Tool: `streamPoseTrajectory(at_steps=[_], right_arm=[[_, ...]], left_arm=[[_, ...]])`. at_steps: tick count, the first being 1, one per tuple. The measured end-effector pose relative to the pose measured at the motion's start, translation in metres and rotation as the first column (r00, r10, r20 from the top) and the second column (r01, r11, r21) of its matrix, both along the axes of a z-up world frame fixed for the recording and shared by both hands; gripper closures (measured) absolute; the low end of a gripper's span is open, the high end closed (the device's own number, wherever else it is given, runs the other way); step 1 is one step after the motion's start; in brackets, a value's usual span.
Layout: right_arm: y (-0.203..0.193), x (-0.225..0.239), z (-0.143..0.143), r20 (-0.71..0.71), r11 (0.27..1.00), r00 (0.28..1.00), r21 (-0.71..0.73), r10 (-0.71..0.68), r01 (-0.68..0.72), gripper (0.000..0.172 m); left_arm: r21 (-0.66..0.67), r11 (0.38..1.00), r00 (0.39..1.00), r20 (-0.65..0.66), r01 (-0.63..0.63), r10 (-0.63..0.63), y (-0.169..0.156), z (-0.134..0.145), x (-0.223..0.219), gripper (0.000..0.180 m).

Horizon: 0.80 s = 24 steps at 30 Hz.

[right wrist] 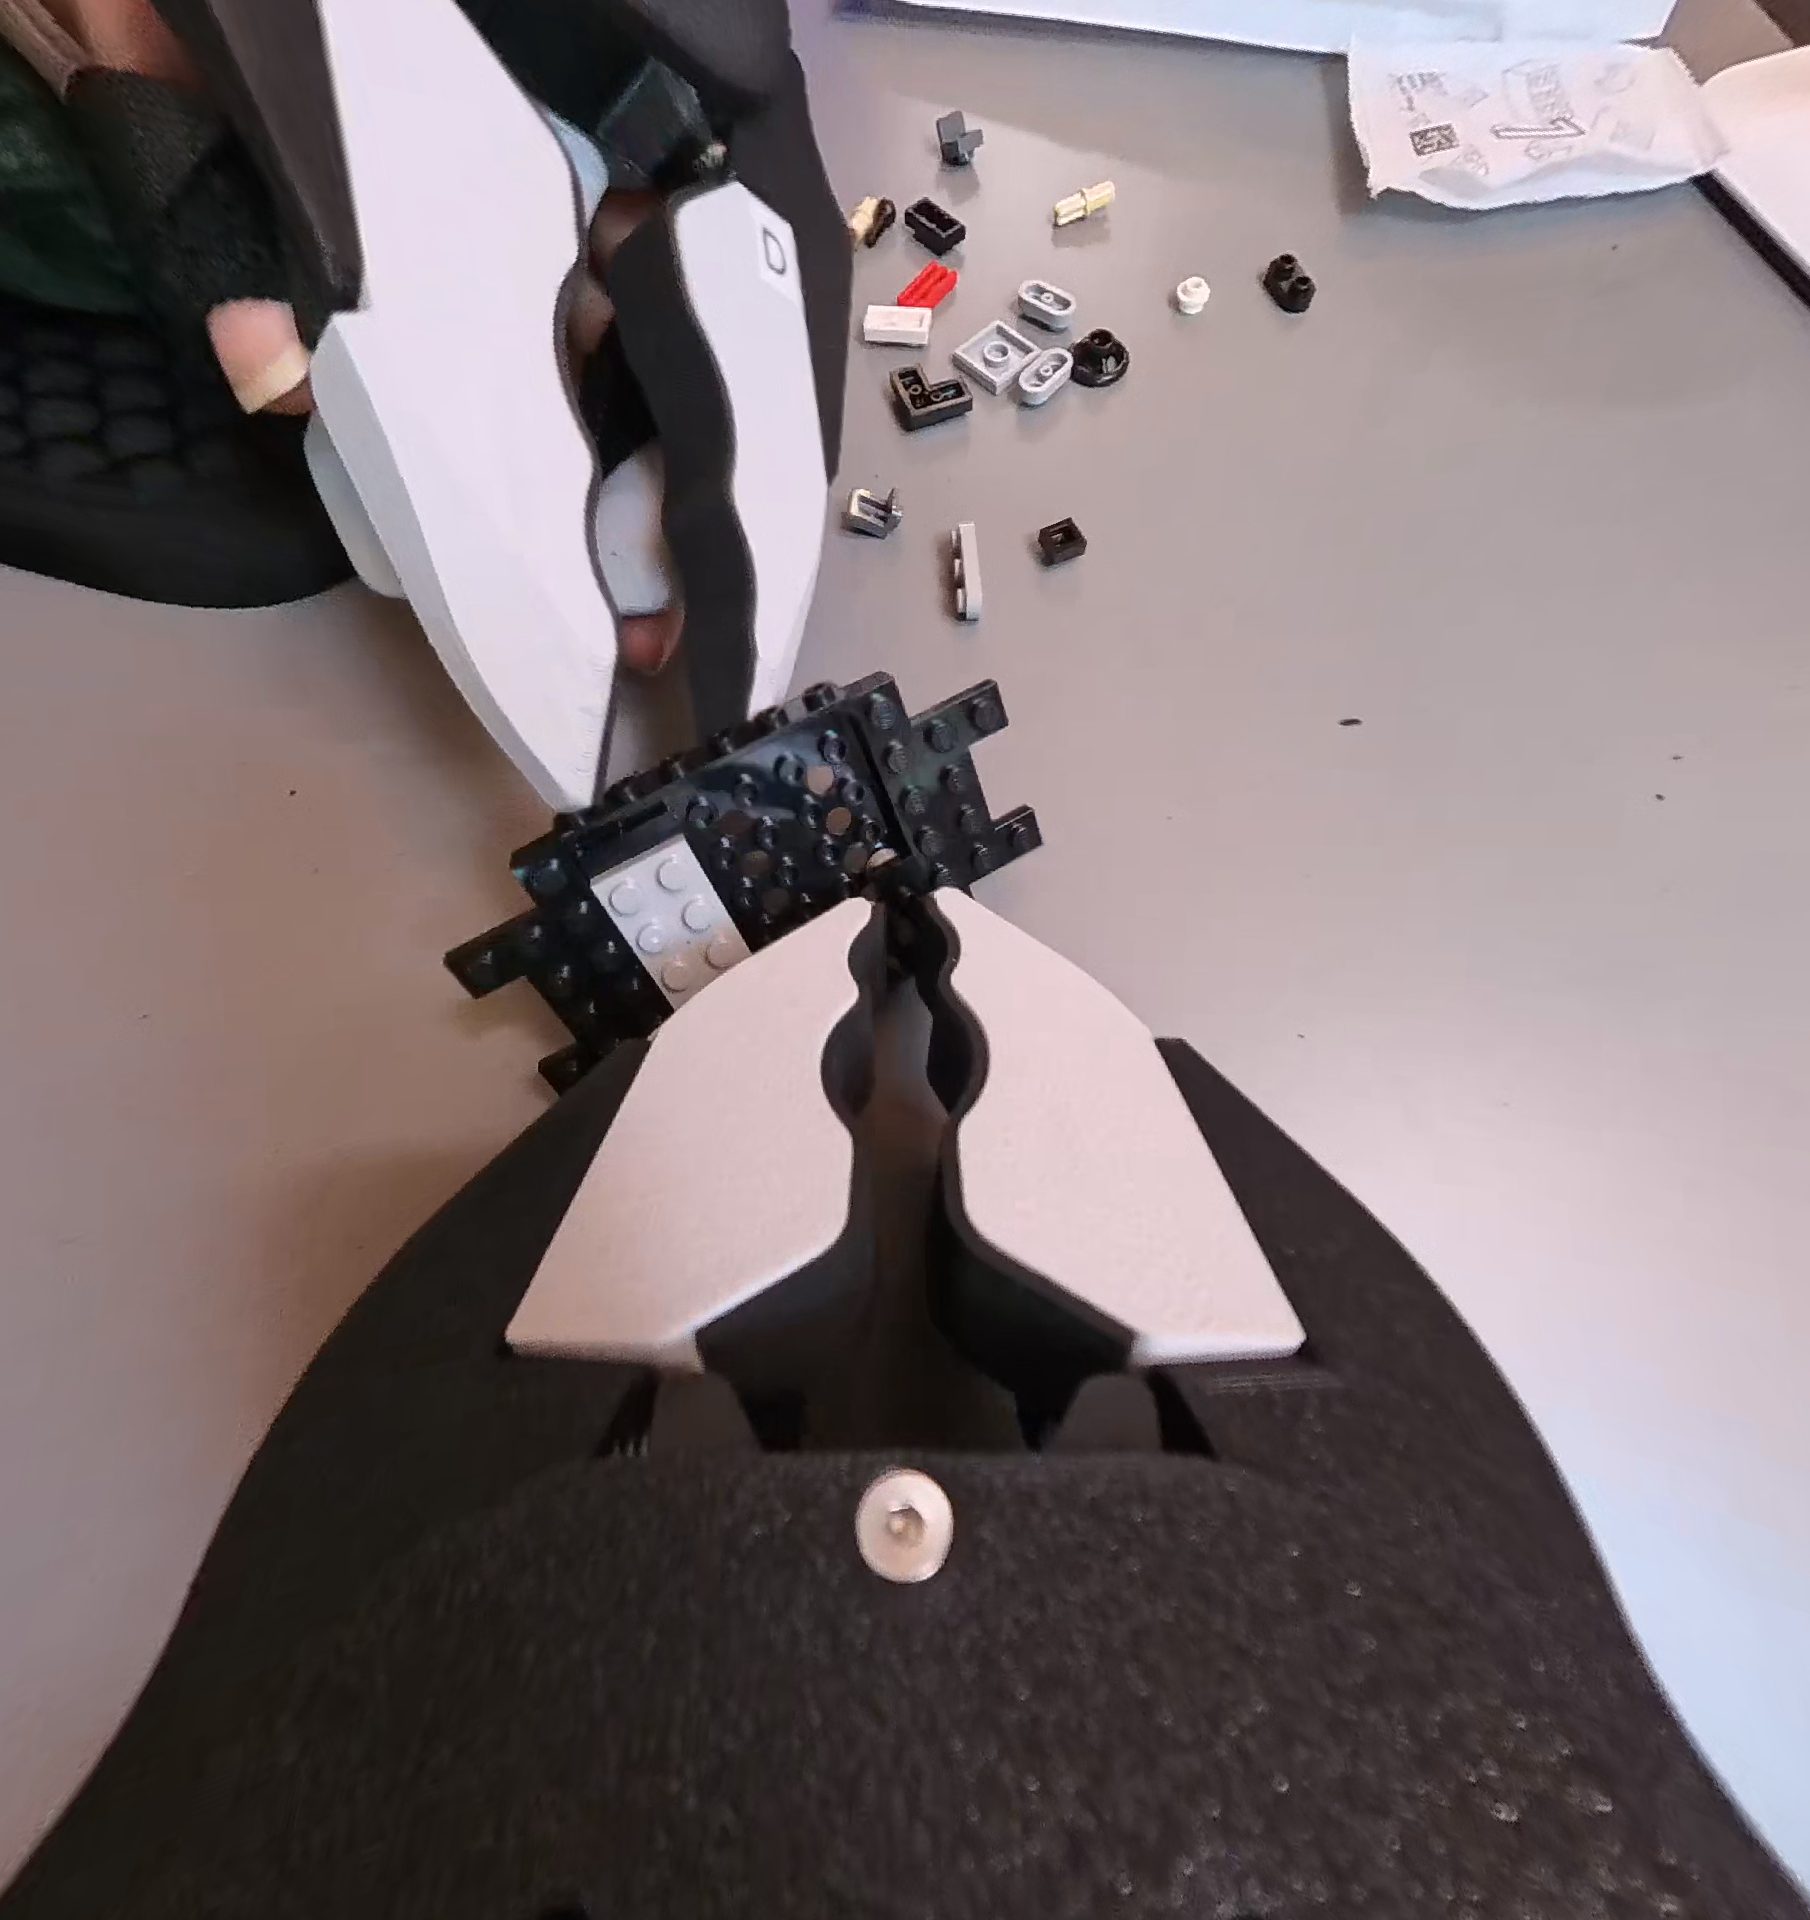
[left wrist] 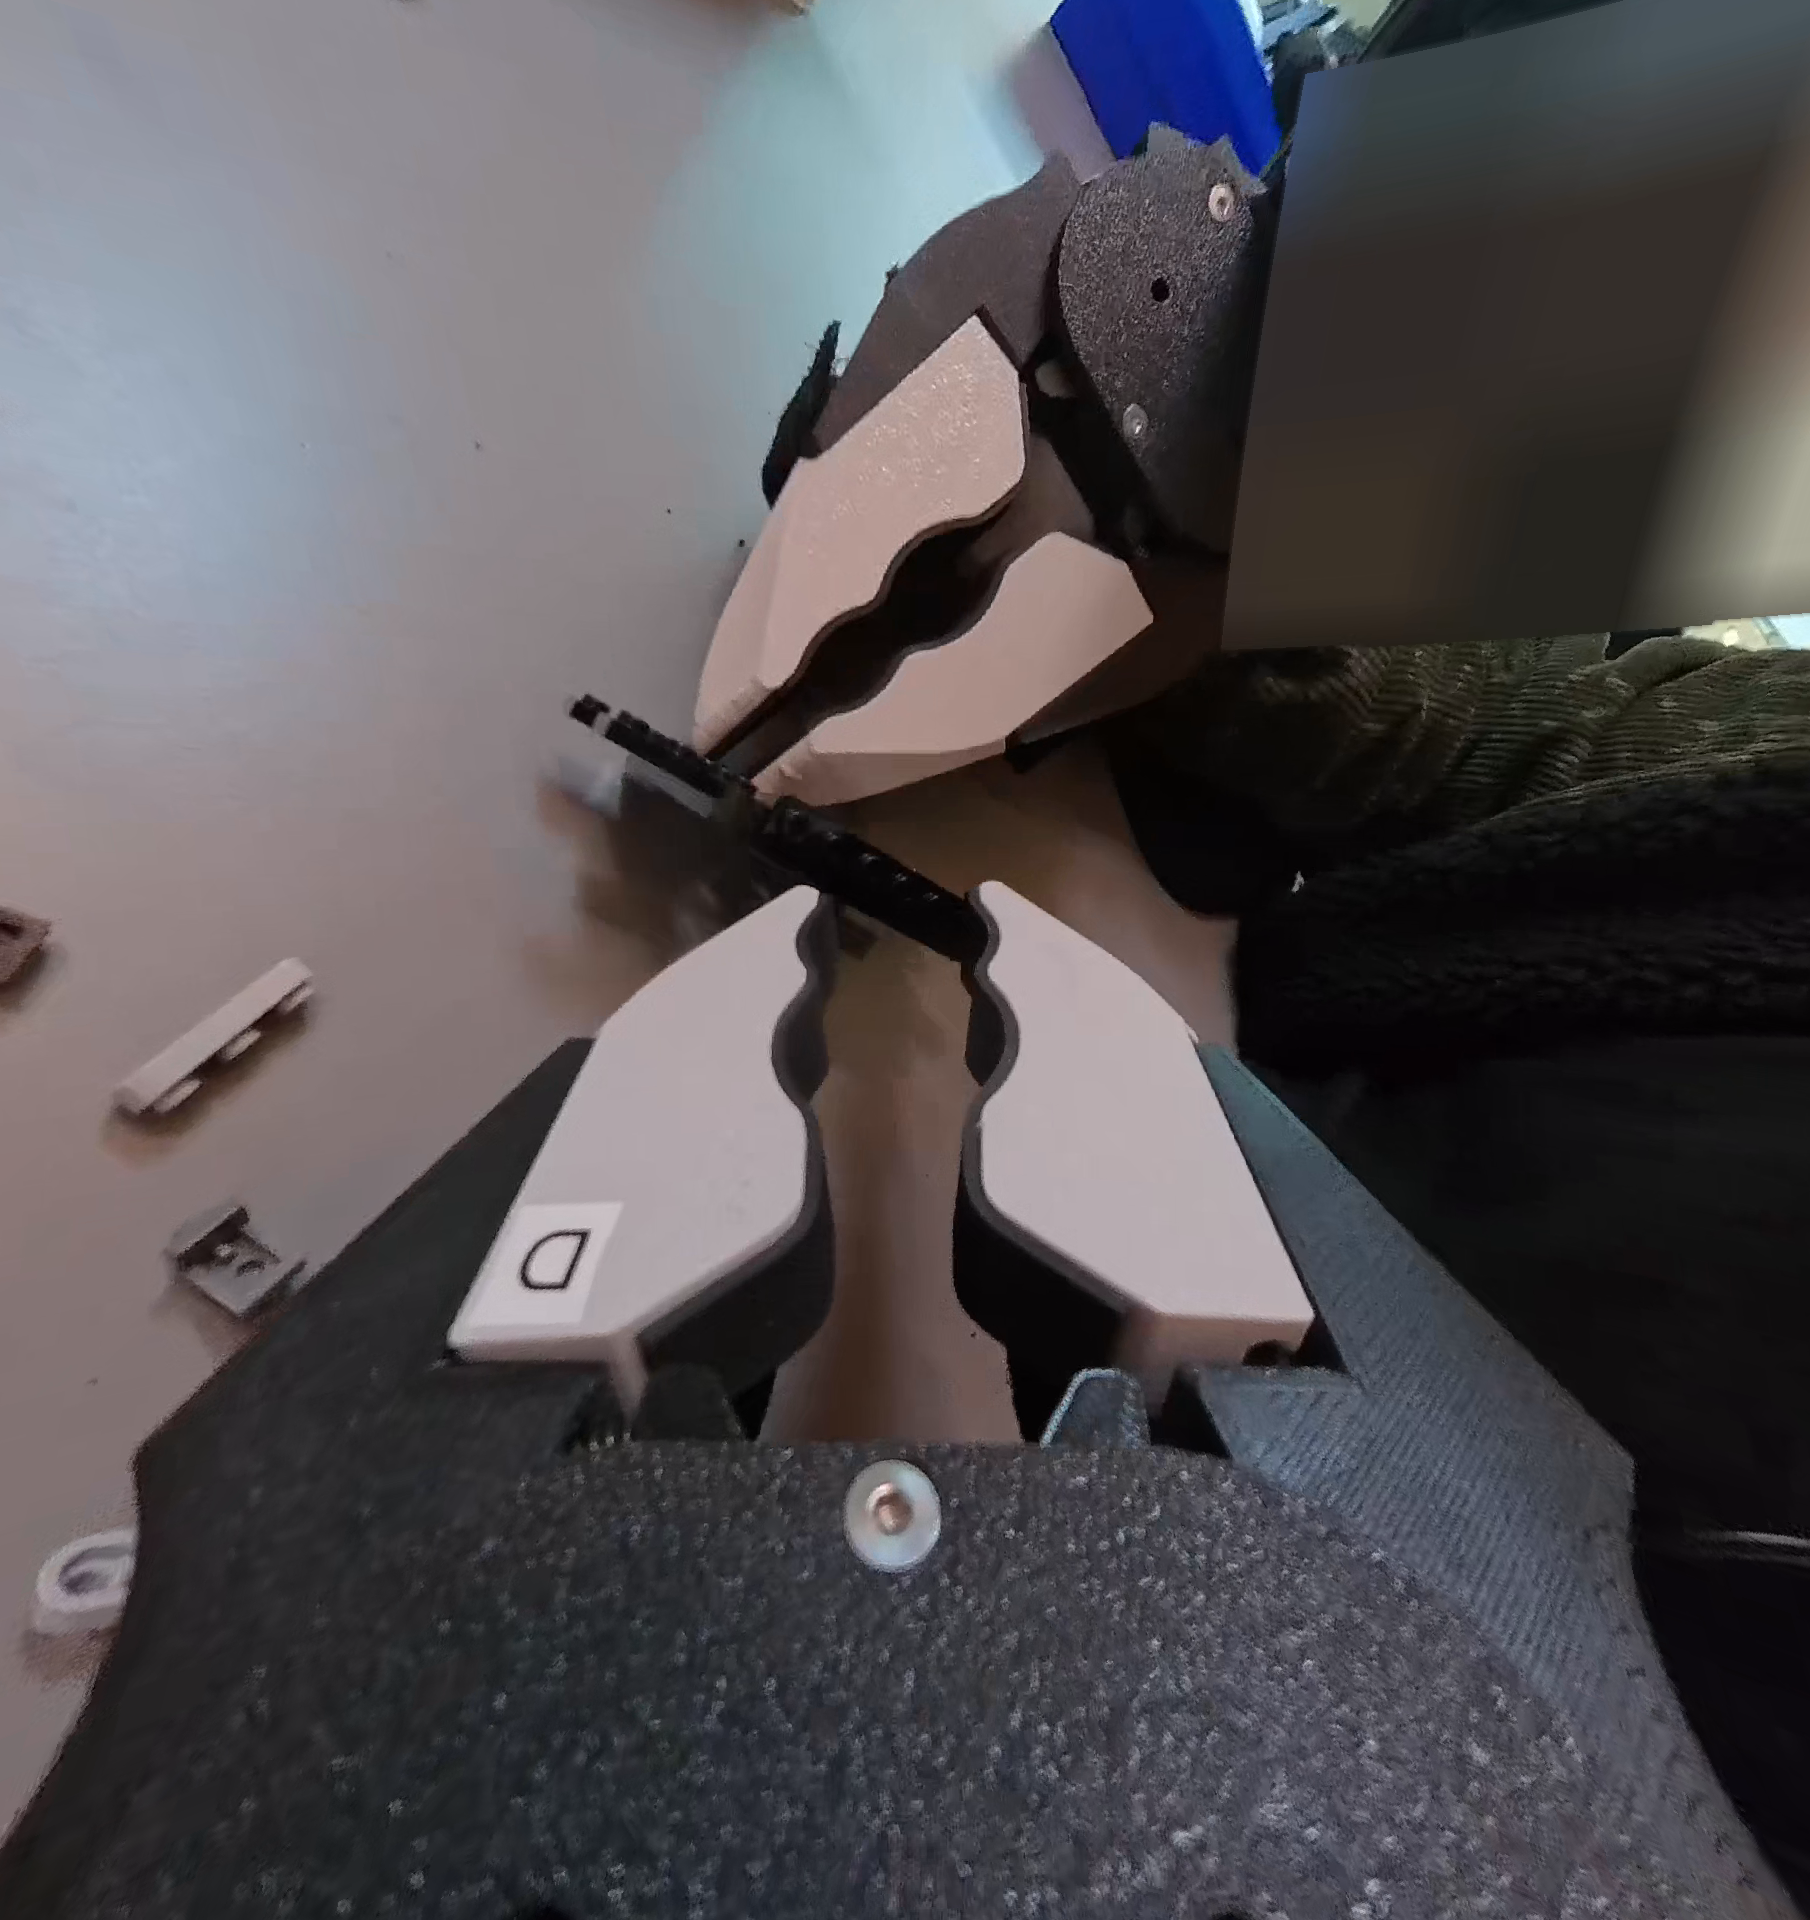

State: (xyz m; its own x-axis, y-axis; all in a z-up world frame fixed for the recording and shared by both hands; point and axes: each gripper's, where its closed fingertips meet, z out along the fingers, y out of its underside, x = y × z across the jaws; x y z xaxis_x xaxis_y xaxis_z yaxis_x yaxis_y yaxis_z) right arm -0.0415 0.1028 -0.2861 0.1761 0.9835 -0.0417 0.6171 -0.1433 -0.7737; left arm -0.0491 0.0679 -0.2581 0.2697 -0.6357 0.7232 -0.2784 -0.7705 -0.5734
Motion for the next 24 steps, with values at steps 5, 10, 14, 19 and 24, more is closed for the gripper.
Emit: streamPoseTrajectory(at_steps=[5, 10, 14, 19, 24], right_arm=[[-0.003, -0.002, 0.0, 0.014, 0.998, 1.0, 0.057, 0.018, -0.018, 0.165], [-0.006, -0.003, 0.0, 0.008, 0.999, 1.0, 0.032, 0.009, -0.01, 0.163], [-0.007, -0.002, -0.001, 0.035, 0.998, 0.999, 0.06, 0.017, -0.019, 0.16], [-0.012, -0.006, -0.002, 0.066, 0.992, 0.997, 0.118, 0.035, -0.042, 0.16], [-0.012, -0.006, 0.0, 0.058, 0.994, 0.998, 0.104, 0.012, -0.018, 0.158]], left_arm=[[-0.051, 0.999, 1.0, 0.019, 0.009, -0.008, -0.001, -0.001, 0.006, 0.156], [-0.081, 0.997, 1.0, 0.019, 0.008, -0.006, -0.001, -0.001, 0.007, 0.152], [-0.147, 0.988, 0.993, 0.109, 0.049, -0.033, -0.008, 0.01, 0.006, 0.148], [-0.207, 0.978, 0.996, 0.094, 0.023, -0.003, -0.003, 0.003, 0.002, 0.143], [-0.204, 0.979, 0.999, 0.045, -0.005, 0.014, -0.001, -0.003, 0.002, 0.148]])
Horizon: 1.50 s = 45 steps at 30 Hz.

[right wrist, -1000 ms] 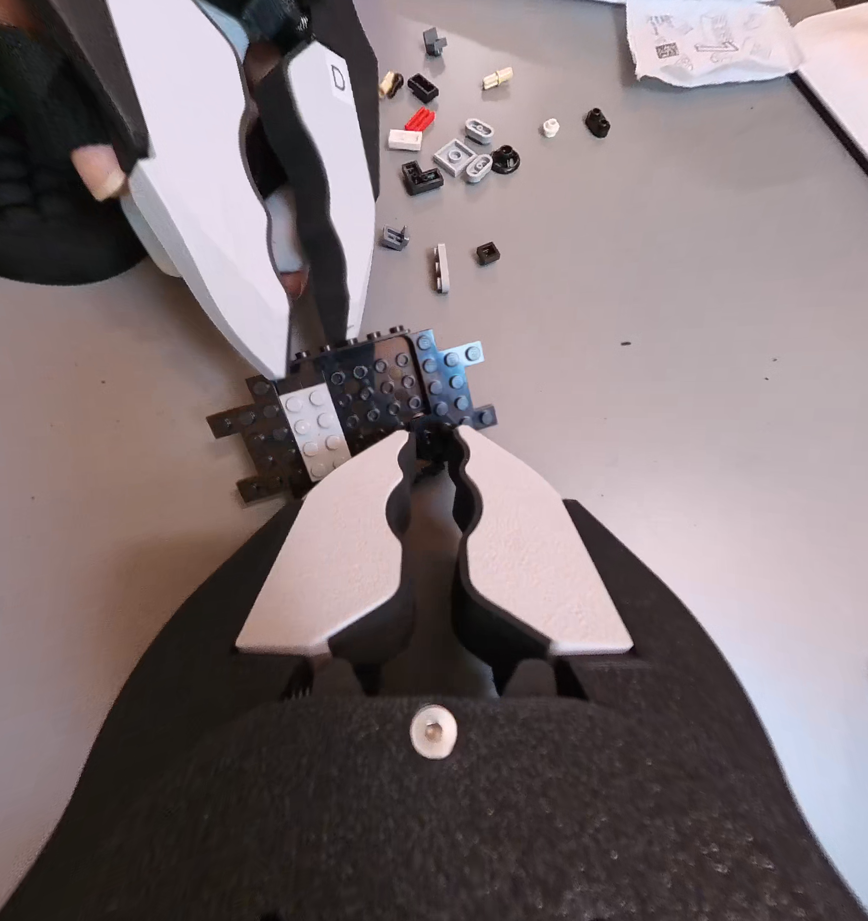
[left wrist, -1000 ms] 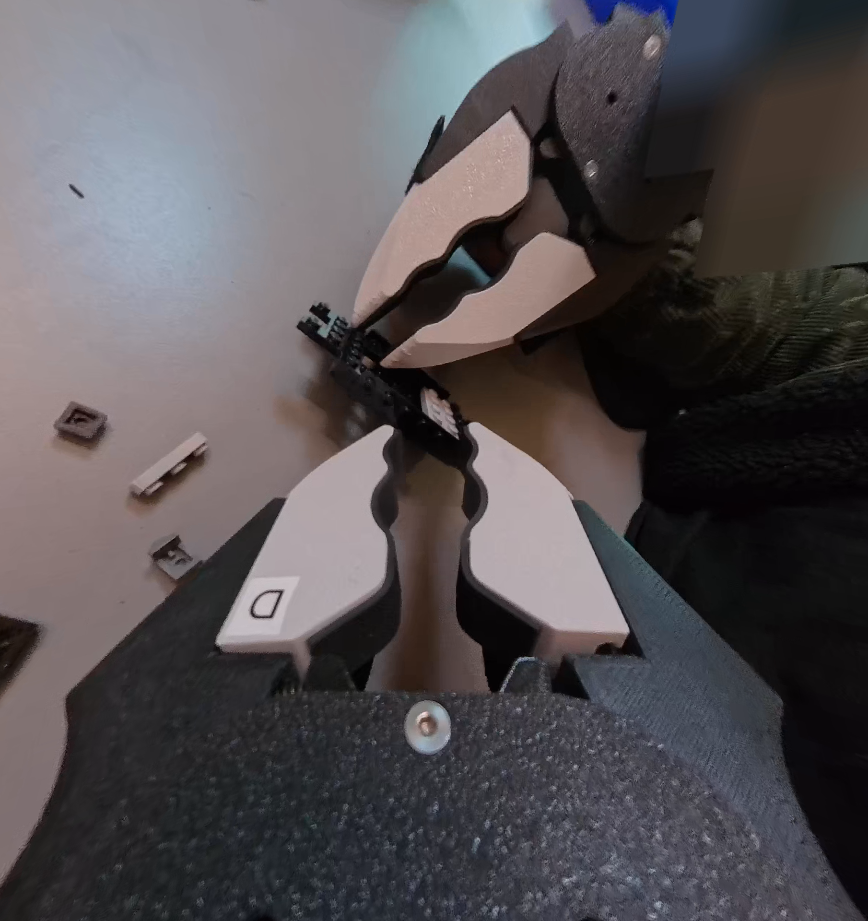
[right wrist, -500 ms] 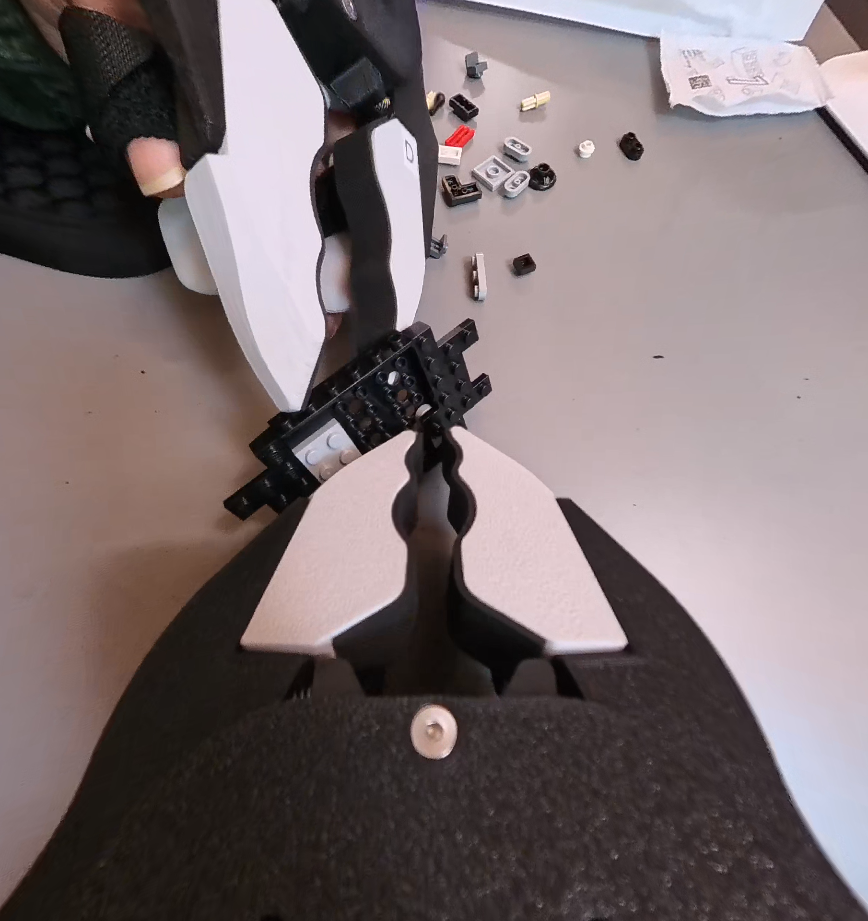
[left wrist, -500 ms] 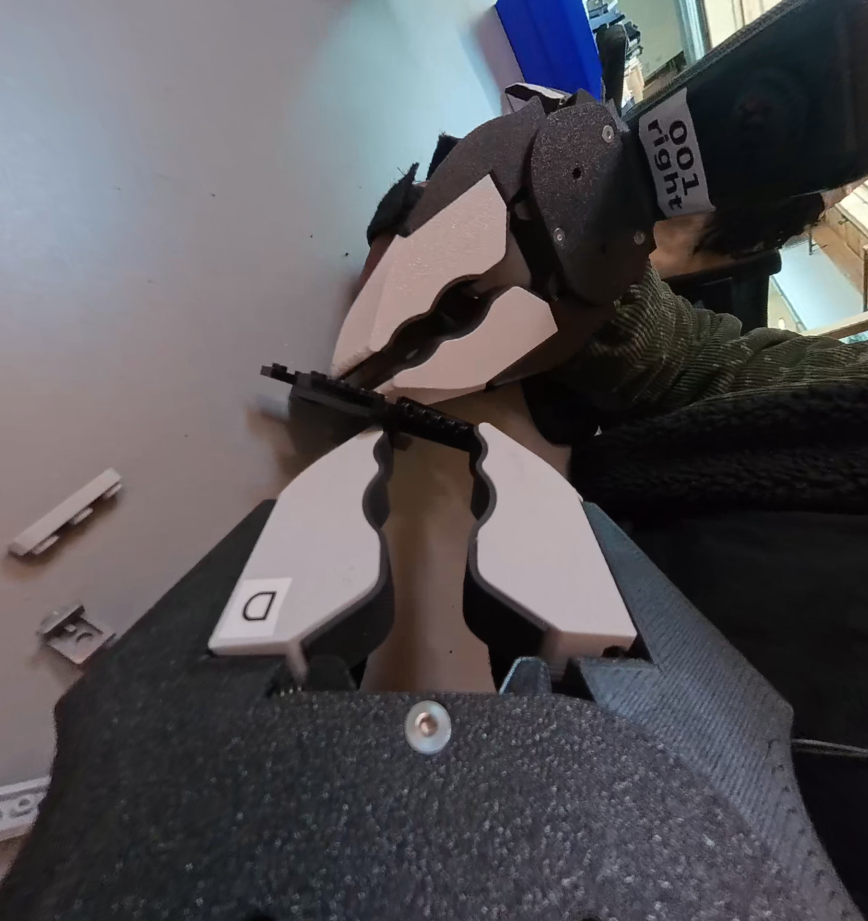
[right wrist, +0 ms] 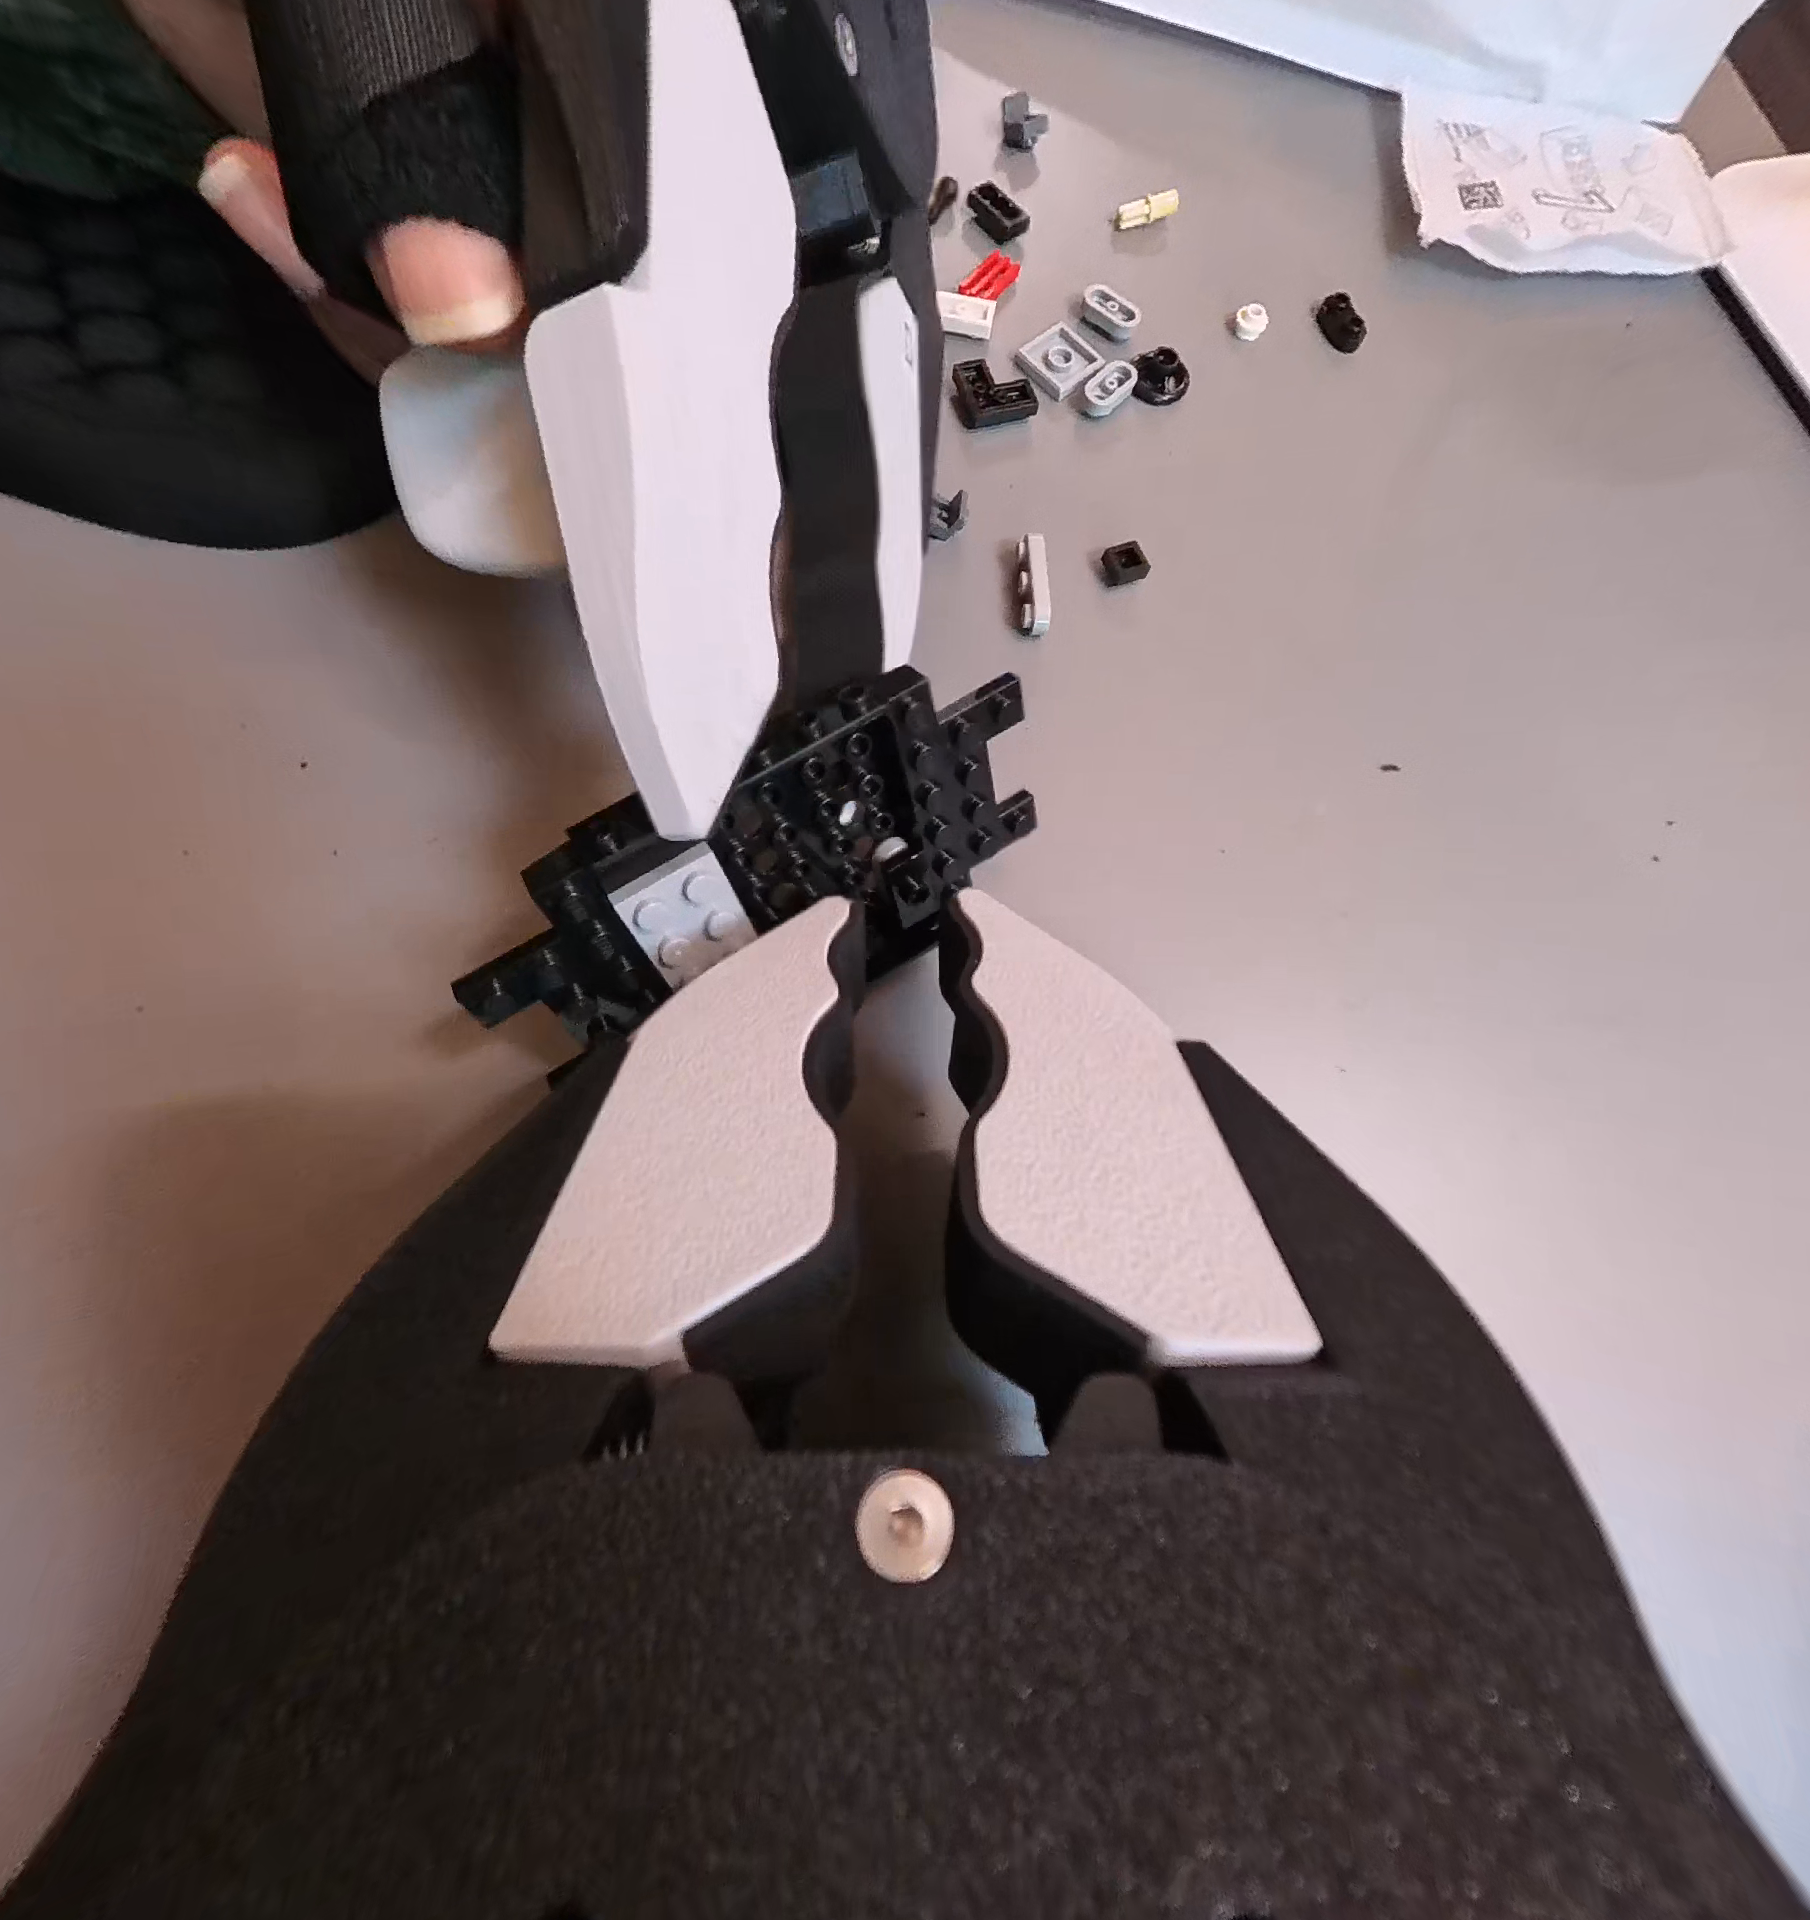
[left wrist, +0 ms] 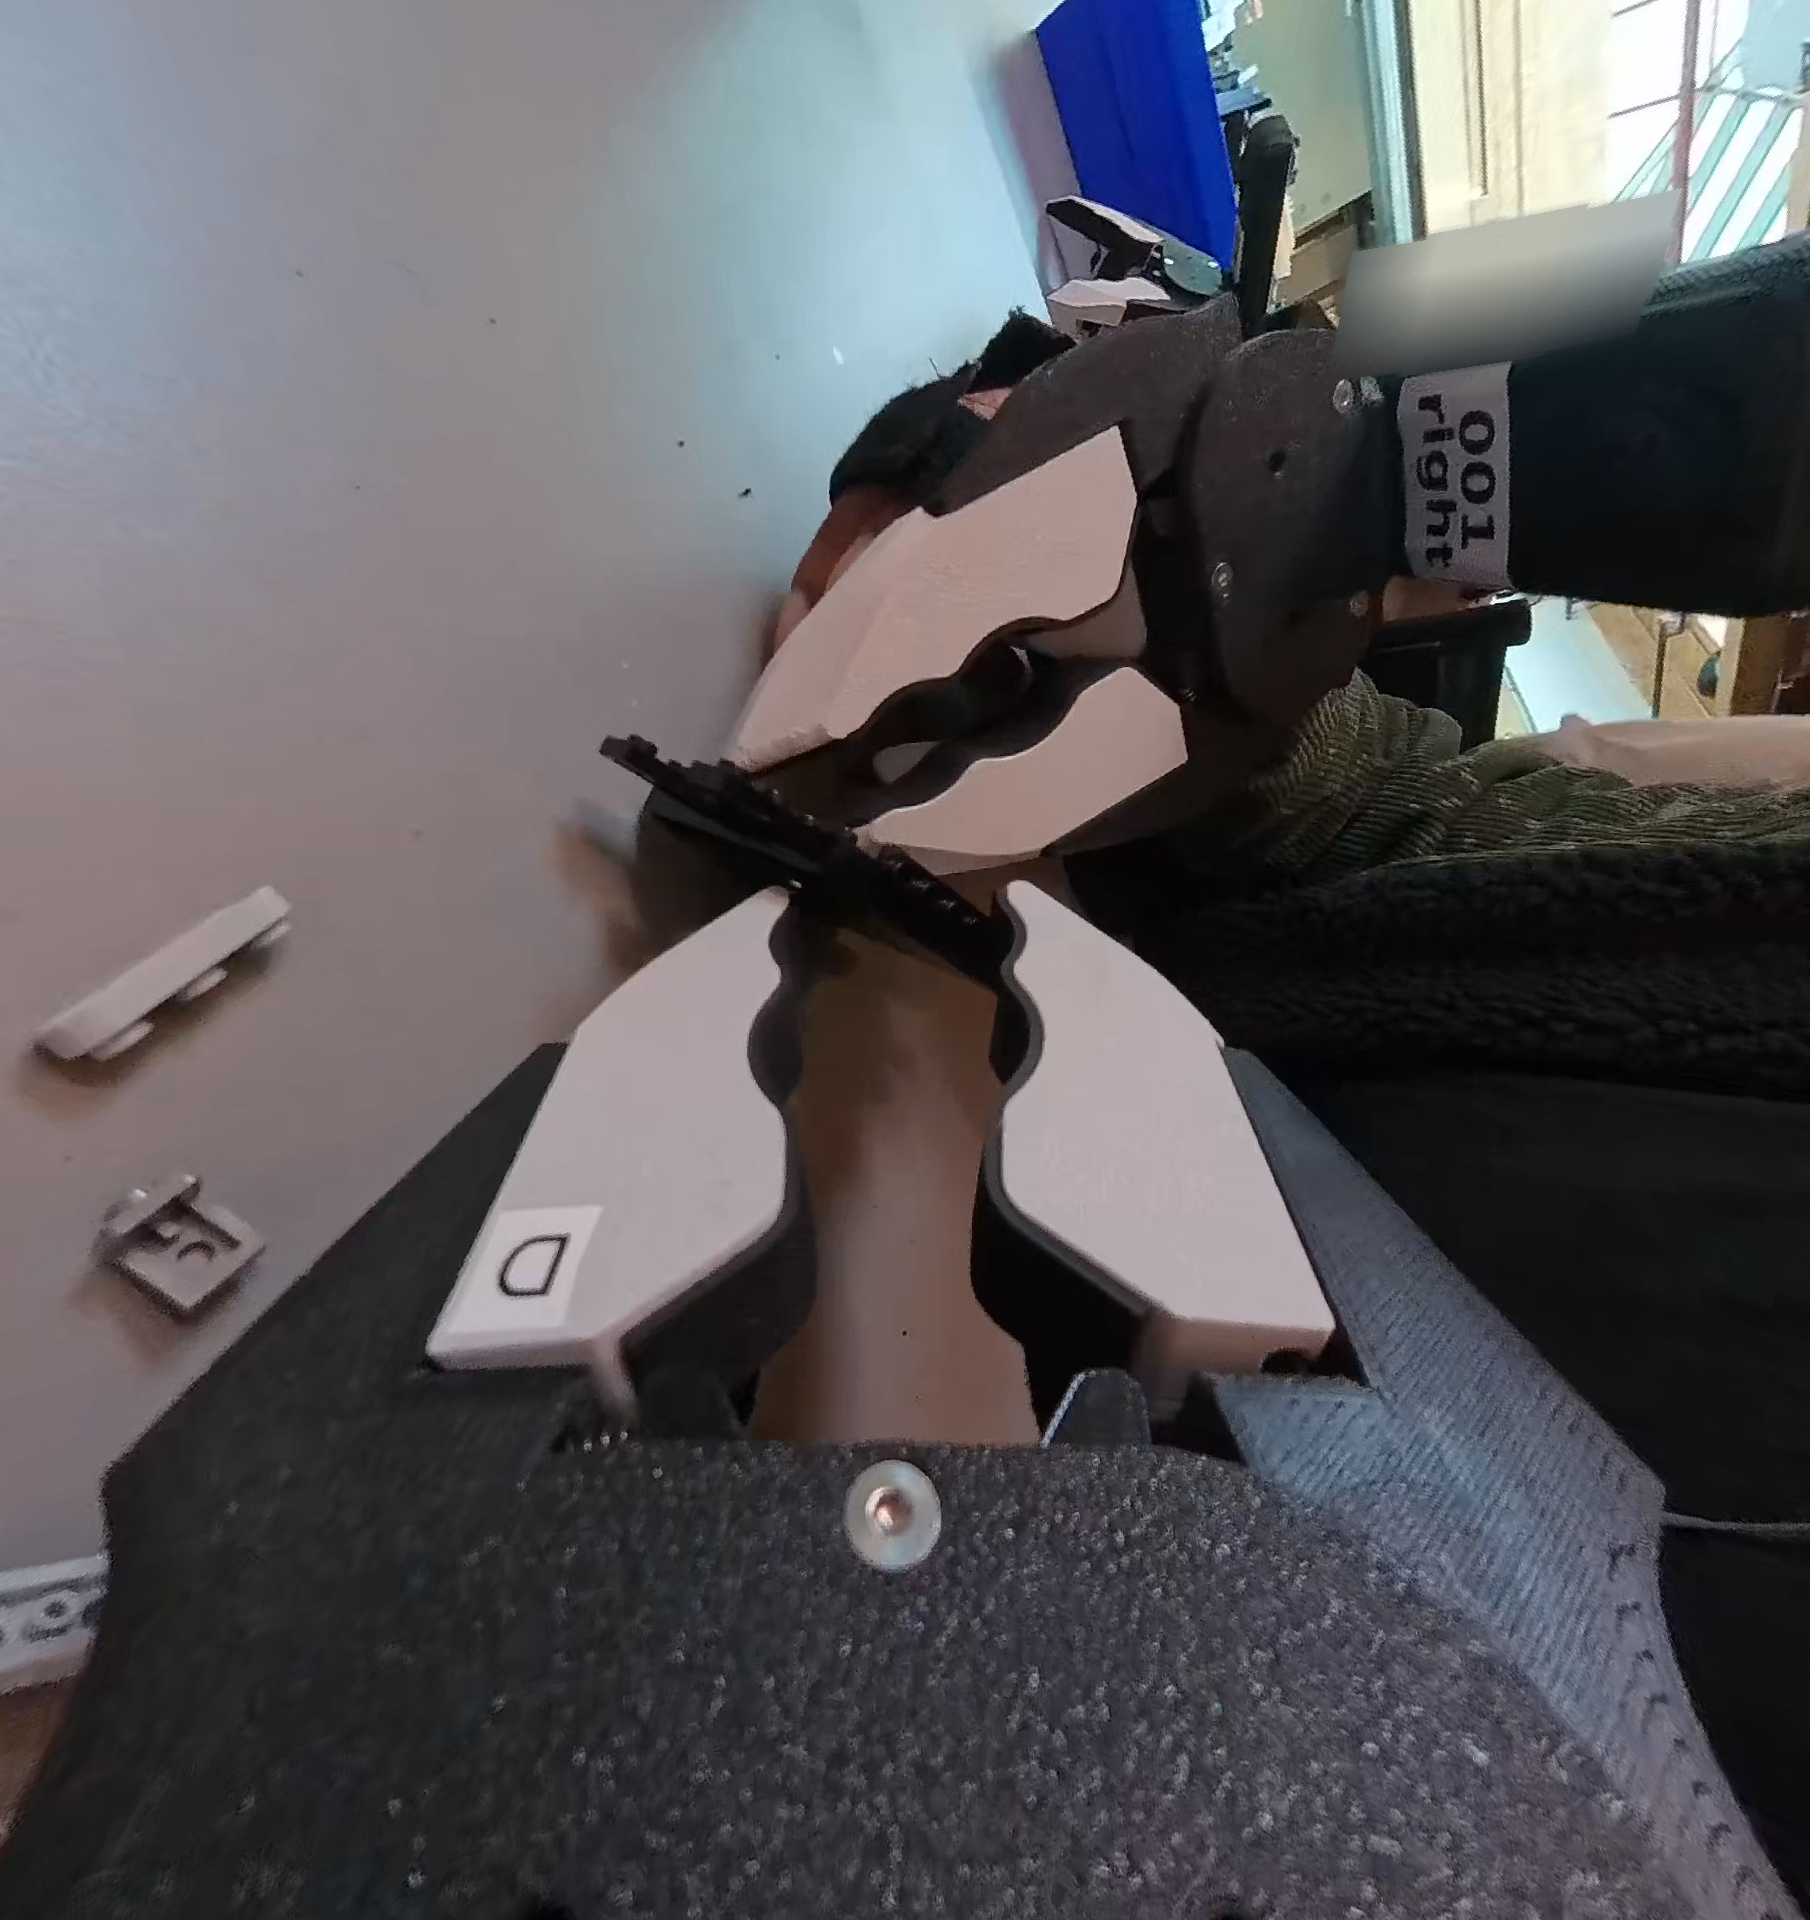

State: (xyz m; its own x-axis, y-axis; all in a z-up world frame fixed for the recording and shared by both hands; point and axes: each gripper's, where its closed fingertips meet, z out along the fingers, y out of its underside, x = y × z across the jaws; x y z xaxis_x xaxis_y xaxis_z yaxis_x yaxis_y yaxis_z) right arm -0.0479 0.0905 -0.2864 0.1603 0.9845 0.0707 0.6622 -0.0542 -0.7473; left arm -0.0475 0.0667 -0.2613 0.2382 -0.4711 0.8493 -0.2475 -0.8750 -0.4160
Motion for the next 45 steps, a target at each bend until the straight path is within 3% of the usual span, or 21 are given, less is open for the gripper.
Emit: streamPoseTrajectory(at_steps=[8, 16, 23, 28, 31, 33, 36, 45], right_arm=[[0.009, 0.003, 0.01, -0.067, 0.98, 0.983, -0.119, -0.169, 0.161, 0.156], [0.023, 0.004, 0.033, -0.181, 0.943, 0.926, -0.094, -0.33, 0.318, 0.16], [0.028, 0.003, 0.046, -0.223, 0.934, 0.913, 0.033, -0.34, 0.356, 0.156], [0.026, 0.002, 0.053, -0.191, 0.919, 0.939, 0.223, -0.287, 0.326, 0.166], [0.028, 0.005, 0.055, -0.191, 0.917, 0.94, 0.231, -0.284, 0.324, 0.168], [0.04, 0.017, 0.059, -0.19, 0.879, 0.924, 0.295, -0.33, 0.375, 0.17], [0.052, 0.038, 0.063, -0.237, 0.891, 0.9, 0.193, -0.365, 0.412, 0.172], [0.039, 0.031, 0.071, -0.277, 0.919, 0.913, 0.177, -0.298, 0.353, 0.172]], left_arm=[[0.19, 0.981, 0.998, -0.048, -0.033, 0.043, 0.005, 0.006, -0.005, 0.163], [0.389, 0.919, 0.99, -0.085, -0.07, 0.112, 0.009, 0.015, -0.001, 0.165], [0.403, 0.909, 0.992, -0.03, -0.102, 0.125, 0.01, 0.025, 0.0, 0.165], [0.412, 0.905, 0.993, -0.013, -0.104, 0.12, 0.009, 0.03, 0.001, 0.166], [0.395, 0.91, 0.991, -0.005, -0.123, 0.136, 0.012, 0.029, -0.001, 0.167], [0.397, 0.911, 0.991, -0.026, -0.108, 0.129, 0.011, 0.026, -0.004, 0.169], [0.368, 0.921, 0.99, -0.015, -0.125, 0.141, 0.008, 0.022, -0.007, 0.169], [0.301, 0.942, 0.988, 0.03, -0.152, 0.15, 0.013, 0.024, -0.009, 0.17]])
